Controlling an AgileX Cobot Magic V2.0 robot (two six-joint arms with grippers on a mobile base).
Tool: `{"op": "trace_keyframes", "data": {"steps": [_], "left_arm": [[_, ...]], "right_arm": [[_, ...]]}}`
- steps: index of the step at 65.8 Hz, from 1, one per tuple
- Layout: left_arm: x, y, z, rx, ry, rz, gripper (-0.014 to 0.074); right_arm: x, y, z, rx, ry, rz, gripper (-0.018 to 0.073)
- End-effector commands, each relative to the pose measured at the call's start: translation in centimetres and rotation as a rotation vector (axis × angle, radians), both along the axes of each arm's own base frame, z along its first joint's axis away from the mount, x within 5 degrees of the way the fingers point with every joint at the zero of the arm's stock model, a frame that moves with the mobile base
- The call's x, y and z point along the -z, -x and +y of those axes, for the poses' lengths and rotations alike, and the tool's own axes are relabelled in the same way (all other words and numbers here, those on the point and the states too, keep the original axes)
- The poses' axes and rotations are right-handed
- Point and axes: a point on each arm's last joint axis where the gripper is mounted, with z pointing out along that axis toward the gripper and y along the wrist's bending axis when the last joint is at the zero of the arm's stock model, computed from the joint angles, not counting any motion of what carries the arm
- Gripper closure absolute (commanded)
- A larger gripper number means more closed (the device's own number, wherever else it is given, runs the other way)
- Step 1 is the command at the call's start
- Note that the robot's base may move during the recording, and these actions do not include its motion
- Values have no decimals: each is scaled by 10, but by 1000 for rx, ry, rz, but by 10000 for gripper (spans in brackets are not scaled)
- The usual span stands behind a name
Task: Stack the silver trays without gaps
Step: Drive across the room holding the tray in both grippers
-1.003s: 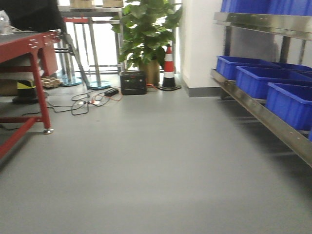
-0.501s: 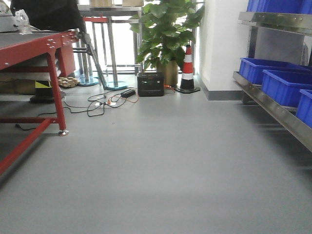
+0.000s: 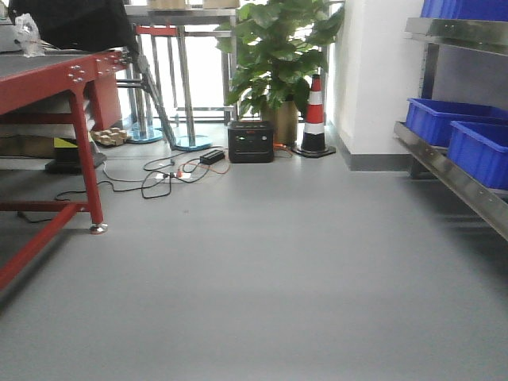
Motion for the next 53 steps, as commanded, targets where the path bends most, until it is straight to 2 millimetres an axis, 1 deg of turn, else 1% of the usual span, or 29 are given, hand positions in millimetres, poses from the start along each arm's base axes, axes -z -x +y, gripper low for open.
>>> {"op": "trace_keyframes", "data": {"steps": [1, 53], "left_arm": [[-6, 1, -5, 48, 40, -30, 614], [-6, 1, -5, 51, 42, -32, 614]], "right_arm": [[-6, -4, 4, -23, -31, -57, 636], [-6, -4, 4, -24, -32, -58, 636]]}}
